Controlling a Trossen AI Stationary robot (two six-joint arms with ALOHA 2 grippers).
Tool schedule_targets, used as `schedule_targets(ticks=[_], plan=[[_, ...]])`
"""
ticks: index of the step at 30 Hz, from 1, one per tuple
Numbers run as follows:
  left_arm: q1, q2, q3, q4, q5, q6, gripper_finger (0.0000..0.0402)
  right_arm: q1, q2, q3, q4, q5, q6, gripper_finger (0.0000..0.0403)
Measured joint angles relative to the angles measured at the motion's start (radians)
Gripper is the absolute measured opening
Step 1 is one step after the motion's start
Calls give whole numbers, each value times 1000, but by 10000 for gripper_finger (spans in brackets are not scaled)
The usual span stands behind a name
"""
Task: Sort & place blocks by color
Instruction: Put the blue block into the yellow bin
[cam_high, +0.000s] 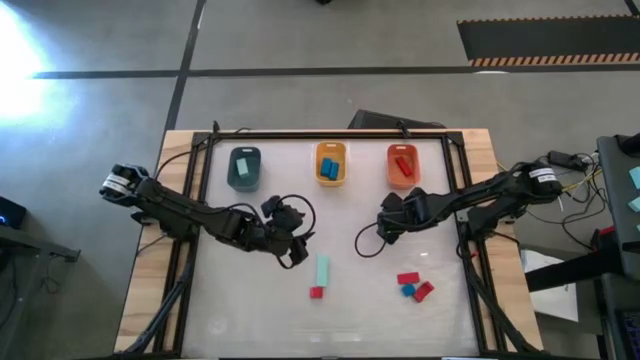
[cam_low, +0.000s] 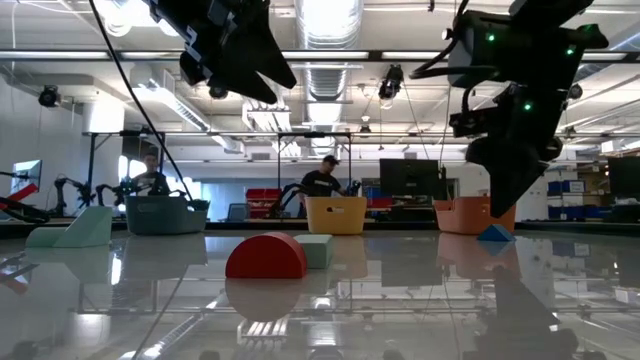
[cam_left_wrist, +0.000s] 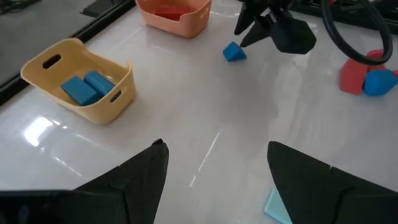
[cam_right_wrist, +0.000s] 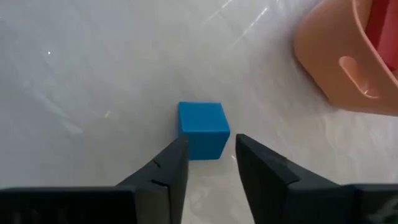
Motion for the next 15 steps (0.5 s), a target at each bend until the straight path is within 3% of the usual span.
schedule_targets(ticks=[5,15], plan=[[0,-2,0,0,-25,6,258,-5,0,0,0,0,28,128],[0,-2,0,-1,-27,5,258,-5,33,-22,73,43,88,250]])
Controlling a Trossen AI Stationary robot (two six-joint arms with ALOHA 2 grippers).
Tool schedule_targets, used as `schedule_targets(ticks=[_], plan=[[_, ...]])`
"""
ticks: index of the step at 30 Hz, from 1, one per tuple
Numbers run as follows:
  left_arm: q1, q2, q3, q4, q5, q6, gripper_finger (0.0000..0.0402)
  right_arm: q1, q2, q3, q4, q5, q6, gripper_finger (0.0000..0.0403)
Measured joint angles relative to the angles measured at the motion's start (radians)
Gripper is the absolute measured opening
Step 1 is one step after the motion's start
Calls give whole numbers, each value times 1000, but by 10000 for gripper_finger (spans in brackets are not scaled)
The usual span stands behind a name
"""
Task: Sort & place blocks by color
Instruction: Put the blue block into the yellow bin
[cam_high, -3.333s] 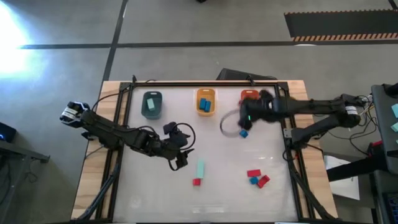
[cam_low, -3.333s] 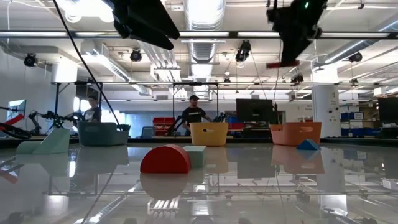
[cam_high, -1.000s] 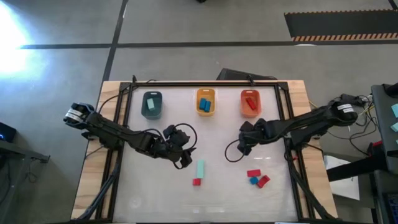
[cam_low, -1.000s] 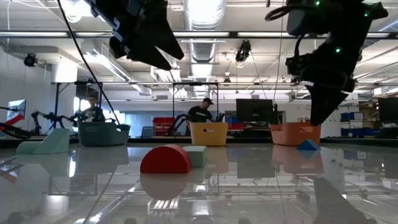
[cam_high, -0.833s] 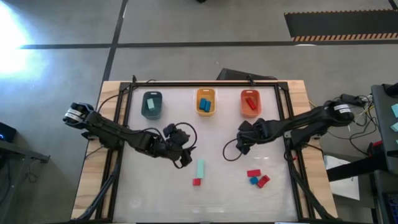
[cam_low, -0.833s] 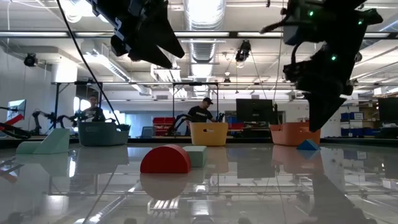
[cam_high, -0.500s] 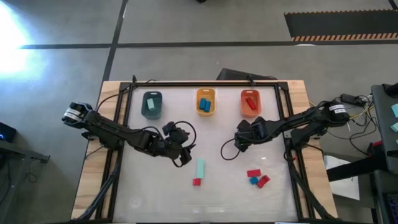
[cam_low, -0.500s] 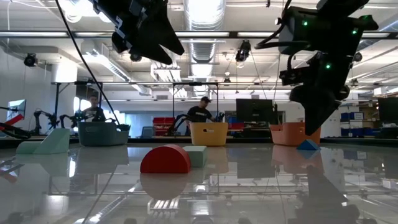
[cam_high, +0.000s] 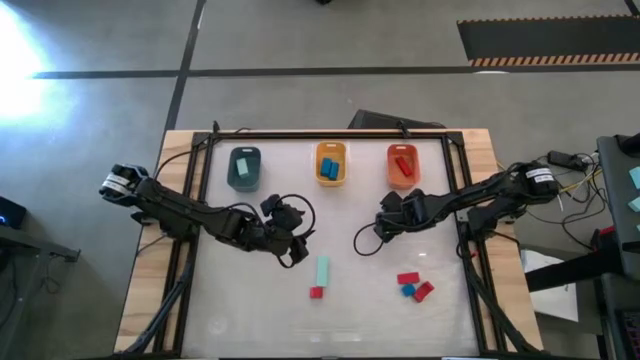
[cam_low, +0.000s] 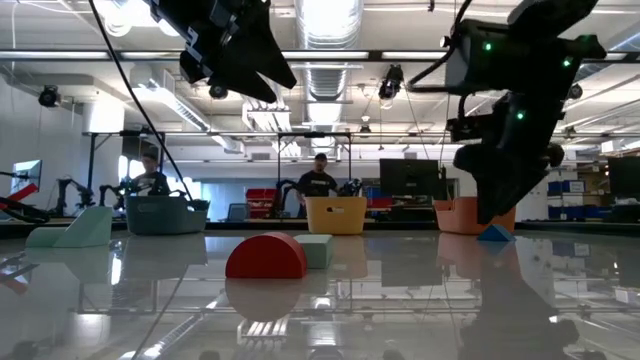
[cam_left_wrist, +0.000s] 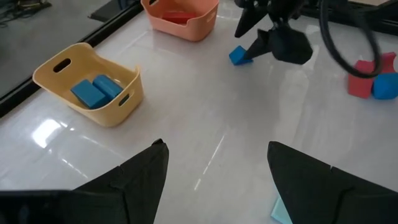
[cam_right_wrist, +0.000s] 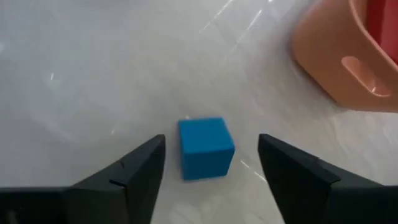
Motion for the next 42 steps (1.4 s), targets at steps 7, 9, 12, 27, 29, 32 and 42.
schedule_targets(ticks=[7,9,12,27,29,32,42], plan=[[0,-4,0,0,-26,26,258,1,36,-69,69,35,83,282],[0,-8,0,11,-28,47,258,1,35,-85,113,43,73,276],[0,-11,0,30,-29,53,258,1,31,-102,182,48,72,250],[-1,-61,0,41,-40,184,258,15,8,-116,252,38,62,119],[-1,-82,0,45,-40,227,258,41,-12,-116,264,35,63,119],[-1,-114,0,47,-40,286,258,92,-56,-116,276,35,68,119],[-1,-191,0,89,-41,441,258,186,-198,-116,442,181,-24,119]])
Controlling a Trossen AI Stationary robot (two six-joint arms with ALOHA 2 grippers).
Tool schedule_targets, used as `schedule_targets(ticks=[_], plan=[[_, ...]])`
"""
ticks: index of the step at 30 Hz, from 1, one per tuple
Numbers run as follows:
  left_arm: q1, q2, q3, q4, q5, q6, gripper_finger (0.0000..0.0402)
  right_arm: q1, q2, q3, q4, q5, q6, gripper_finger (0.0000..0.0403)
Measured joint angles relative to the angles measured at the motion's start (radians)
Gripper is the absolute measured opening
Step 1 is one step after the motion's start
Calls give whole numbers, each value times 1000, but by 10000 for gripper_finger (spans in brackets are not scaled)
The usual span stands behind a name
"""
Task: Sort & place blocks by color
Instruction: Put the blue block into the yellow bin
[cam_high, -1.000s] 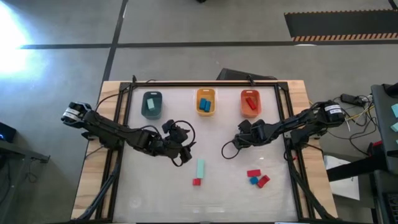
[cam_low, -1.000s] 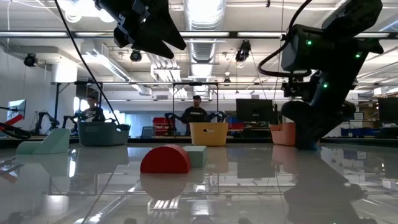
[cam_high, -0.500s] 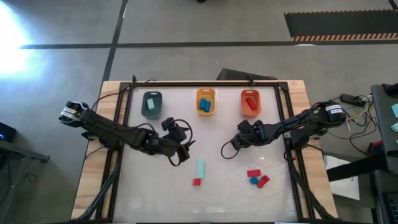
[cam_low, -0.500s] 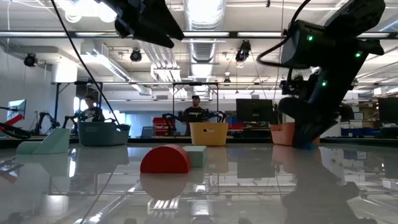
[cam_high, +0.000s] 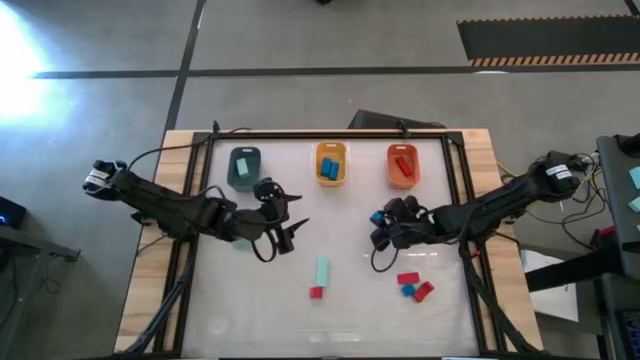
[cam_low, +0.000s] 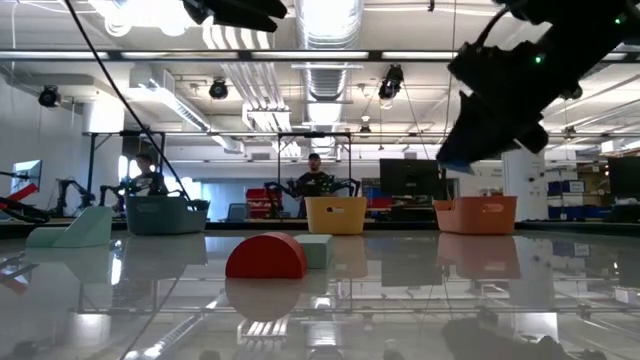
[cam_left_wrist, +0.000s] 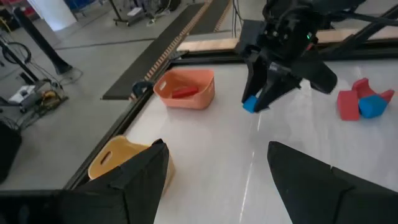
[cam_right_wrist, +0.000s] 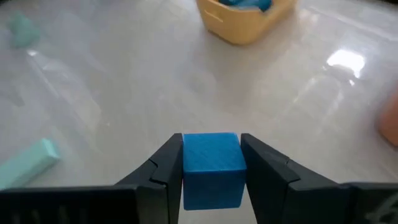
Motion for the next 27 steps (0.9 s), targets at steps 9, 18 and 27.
schedule_targets(ticks=[9,18,27], plan=[[0,-4,0,0,-6,51,258,-2,34,0,120,40,-81,119],[0,-35,17,174,-11,244,258,-135,153,39,512,-43,-342,119],[3,-94,-72,245,-27,284,258,-456,253,300,444,-435,-543,119]])
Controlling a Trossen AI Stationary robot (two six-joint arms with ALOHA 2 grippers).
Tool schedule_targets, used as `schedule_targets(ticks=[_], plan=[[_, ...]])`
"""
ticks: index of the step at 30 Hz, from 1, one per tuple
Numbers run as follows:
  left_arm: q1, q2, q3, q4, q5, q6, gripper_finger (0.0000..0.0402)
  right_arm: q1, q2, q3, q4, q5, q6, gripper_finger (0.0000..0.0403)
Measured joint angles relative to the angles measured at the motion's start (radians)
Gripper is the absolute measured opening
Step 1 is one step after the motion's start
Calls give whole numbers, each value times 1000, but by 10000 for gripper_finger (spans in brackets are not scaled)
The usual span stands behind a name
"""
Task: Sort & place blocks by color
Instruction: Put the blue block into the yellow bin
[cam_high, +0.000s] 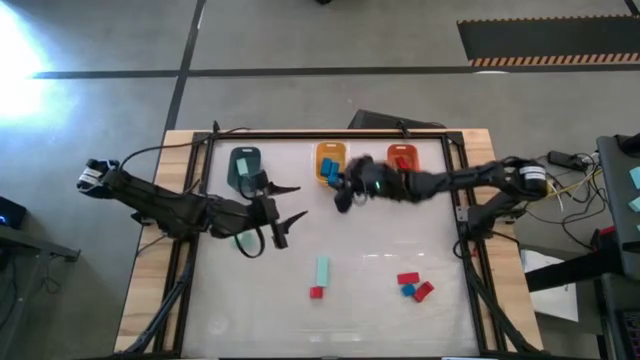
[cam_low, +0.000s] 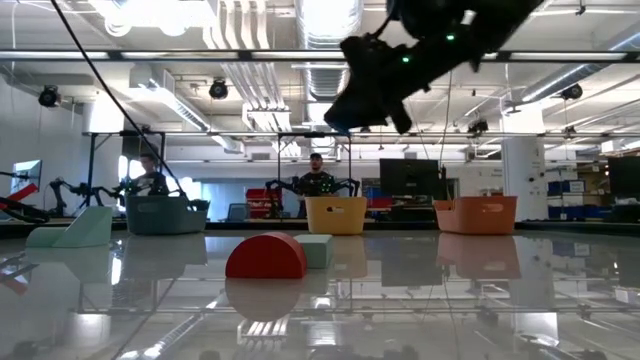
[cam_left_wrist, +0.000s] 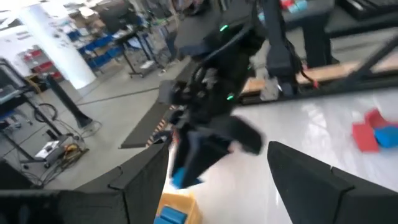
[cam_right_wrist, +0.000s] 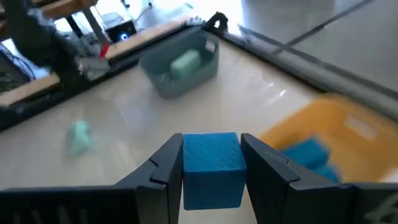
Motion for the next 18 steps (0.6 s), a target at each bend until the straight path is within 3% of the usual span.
schedule_targets(ticks=[8,18], plan=[[0,-56,-46,-2,-26,-1,258,-182,166,225,-198,-79,-118,119],[3,-74,-61,4,-43,-28,258,-261,360,407,-382,-77,-148,119]])
